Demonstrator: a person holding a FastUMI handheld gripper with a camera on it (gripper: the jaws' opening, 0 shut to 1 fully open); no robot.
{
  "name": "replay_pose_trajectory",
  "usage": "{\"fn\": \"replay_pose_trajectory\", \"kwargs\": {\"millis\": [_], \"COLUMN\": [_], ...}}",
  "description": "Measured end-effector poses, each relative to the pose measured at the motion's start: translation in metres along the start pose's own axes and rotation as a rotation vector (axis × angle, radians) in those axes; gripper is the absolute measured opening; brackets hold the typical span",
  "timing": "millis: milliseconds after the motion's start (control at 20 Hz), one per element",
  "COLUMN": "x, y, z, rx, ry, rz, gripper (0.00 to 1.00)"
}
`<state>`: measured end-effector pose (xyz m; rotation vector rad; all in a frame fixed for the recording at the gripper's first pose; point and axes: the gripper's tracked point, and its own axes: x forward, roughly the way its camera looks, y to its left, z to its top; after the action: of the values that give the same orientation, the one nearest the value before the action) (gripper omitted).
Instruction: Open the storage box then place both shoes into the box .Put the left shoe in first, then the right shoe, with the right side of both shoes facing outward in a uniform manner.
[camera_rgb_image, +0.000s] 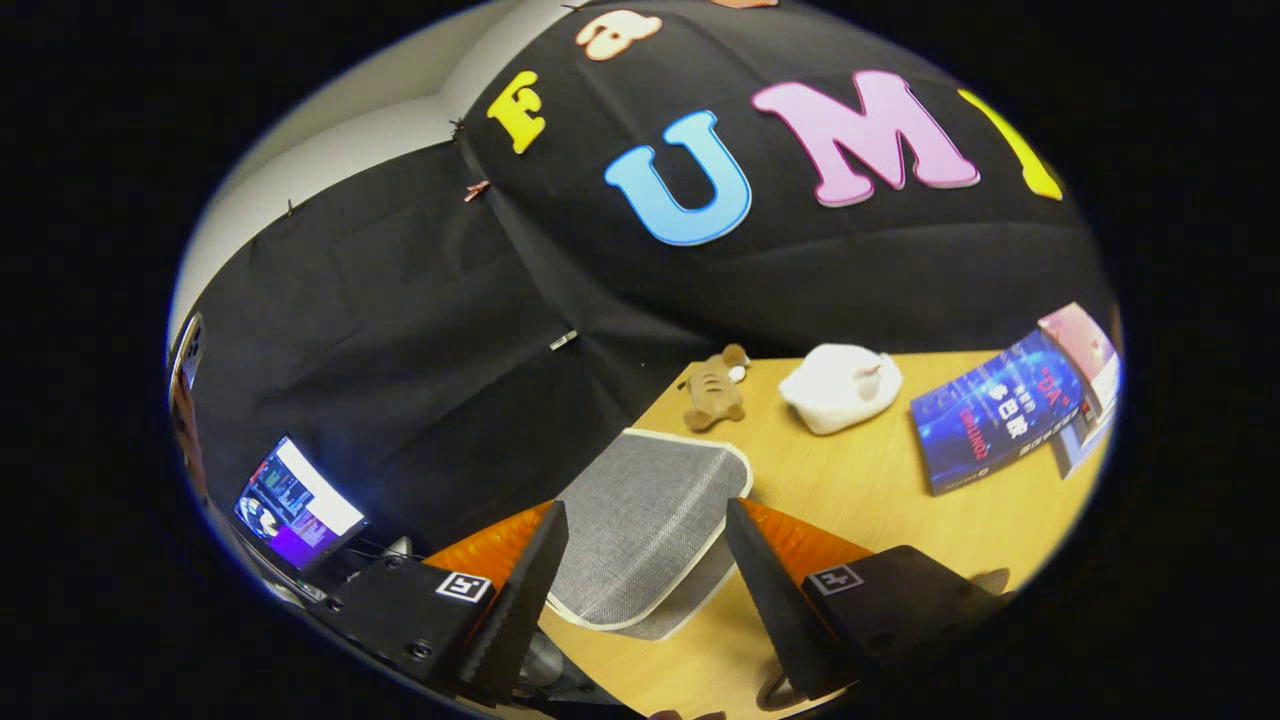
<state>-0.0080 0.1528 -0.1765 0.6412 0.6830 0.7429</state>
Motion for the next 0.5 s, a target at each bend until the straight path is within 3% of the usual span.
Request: {"fn": "replay_pose_trajectory", "kwargs": {"millis": [500], "x": [0.056], "y": [-0.045], "z": [-0.069], "rx": [0.431], "ry": [0.225], "rz": [0.209], "gripper": [0.98]}}
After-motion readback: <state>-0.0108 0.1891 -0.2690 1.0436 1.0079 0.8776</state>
